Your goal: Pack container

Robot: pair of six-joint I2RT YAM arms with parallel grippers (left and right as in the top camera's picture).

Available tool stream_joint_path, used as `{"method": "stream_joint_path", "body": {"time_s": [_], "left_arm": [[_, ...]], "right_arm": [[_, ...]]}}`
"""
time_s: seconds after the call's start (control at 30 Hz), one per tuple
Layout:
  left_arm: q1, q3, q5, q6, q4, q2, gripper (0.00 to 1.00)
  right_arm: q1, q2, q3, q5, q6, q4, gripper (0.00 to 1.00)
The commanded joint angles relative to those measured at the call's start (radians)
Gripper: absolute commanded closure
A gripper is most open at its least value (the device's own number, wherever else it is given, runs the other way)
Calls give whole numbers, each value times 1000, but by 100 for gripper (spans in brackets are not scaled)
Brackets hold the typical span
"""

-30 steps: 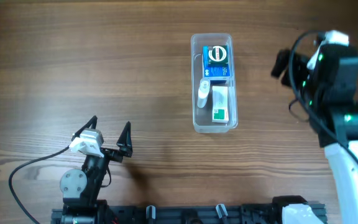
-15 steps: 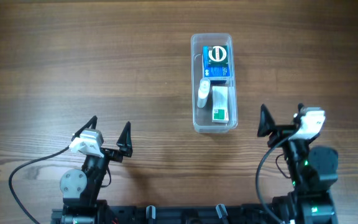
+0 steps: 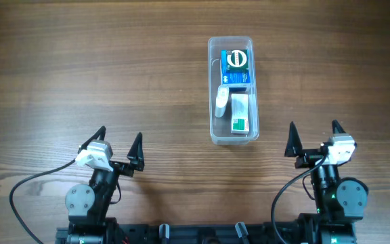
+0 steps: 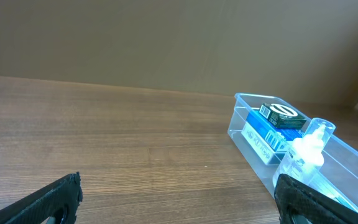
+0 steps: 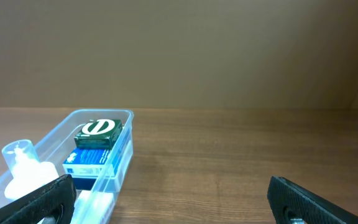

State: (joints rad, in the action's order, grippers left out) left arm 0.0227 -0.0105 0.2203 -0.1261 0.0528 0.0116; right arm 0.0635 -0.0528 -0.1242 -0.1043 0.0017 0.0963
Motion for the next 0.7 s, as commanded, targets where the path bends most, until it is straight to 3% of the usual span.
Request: {"method": "stream_joint_path", "body": {"time_s": [0.0,0.17,0.33,0.67], "left_arm": [[-10,5,-9,-10,4,-9,0],[-10,5,-9,-10,4,-9,0],[-10,5,-9,-10,4,-9,0],[-10,5,-9,-10,4,-9,0]], "right_arm": [[8,49,34,-24,1,-38,0],[8,50,121,-56,-1,-189,0],[5,50,119,-55,-55,-107,0],[5,42,119,-54,-52,-109,0]]}}
